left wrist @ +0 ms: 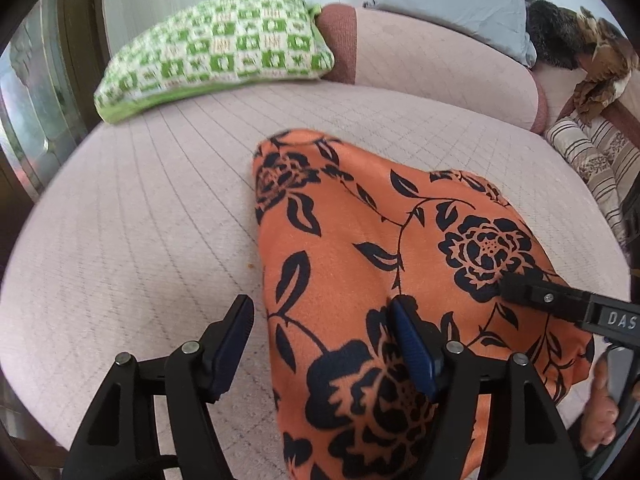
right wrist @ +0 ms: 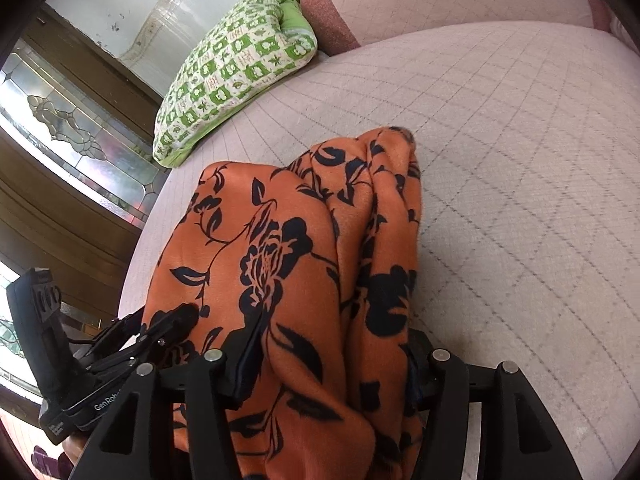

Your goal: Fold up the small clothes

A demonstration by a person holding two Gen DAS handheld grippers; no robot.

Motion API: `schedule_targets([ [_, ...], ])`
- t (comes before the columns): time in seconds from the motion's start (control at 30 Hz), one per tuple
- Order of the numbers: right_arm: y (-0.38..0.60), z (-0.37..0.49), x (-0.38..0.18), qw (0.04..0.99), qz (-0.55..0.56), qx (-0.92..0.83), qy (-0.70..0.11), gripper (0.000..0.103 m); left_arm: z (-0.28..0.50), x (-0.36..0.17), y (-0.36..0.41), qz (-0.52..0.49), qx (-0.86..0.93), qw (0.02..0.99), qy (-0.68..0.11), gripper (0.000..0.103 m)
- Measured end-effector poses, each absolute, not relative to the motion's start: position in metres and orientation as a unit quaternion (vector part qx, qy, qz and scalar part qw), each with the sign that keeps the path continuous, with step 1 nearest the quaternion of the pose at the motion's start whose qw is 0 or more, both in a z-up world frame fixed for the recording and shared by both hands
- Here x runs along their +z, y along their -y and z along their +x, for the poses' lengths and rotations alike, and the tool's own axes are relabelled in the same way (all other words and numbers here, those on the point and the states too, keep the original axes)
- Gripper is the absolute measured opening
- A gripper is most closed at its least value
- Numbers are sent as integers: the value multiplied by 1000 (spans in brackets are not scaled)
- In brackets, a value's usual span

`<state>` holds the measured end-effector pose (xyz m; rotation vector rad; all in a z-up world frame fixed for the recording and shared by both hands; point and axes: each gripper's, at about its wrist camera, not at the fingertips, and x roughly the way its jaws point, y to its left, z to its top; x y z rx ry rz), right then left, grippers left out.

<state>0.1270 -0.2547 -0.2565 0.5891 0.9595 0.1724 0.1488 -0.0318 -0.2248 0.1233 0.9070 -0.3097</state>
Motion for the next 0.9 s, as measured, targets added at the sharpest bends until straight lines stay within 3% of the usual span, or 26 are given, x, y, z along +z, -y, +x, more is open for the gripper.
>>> schedule_targets([
  [0.23,271,89,-233,876,268,52,-398,60,117,-200,31,72,-115,916,-377,72],
  [0.5,273,45,-205,910,251,54,-326,59,100,-198,29,74,-96,923,-366,72],
  [0.63,256,39,-199,916,224,72,-325,53,95,-199,29,77,-93,922,-367,72],
  [0.9,228,46,-211,908,185,93,-364,51,99,-207,23,80,-83,917,-382,72],
])
